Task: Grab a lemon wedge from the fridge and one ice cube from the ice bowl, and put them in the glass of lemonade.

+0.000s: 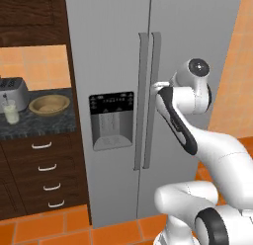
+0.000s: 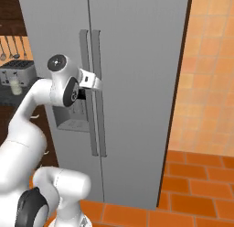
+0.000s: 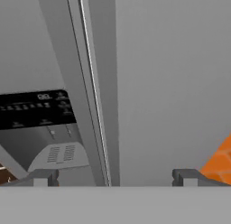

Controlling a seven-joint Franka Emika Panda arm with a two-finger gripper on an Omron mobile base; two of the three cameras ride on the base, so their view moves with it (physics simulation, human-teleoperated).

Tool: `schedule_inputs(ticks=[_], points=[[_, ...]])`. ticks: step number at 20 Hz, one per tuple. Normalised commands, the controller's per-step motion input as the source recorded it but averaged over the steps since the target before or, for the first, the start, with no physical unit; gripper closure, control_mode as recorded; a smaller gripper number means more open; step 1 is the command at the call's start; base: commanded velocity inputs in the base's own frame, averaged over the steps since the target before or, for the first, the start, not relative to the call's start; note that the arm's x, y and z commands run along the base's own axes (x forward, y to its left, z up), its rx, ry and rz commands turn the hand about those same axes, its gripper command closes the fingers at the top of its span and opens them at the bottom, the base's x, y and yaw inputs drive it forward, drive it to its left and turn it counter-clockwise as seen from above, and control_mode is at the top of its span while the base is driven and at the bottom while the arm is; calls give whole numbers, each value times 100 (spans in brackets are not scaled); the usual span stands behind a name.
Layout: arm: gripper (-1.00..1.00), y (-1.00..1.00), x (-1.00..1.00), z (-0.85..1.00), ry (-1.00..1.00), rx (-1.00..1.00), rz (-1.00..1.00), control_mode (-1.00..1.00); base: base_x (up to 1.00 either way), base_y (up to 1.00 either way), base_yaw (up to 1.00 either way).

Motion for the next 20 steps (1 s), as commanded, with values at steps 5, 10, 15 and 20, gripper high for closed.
schedule_inputs(ticks=[5,10,15,20], points=[[-100,0,59,-20,6,0,1,-100,0,0,0],[-100,0,38,-37,-1,0,1,-100,0,0,0],[-100,-1,48,-19,0,0,1,-100,0,0,0],[-100,0,42,-29,-4,0,2,-100,0,0,0]])
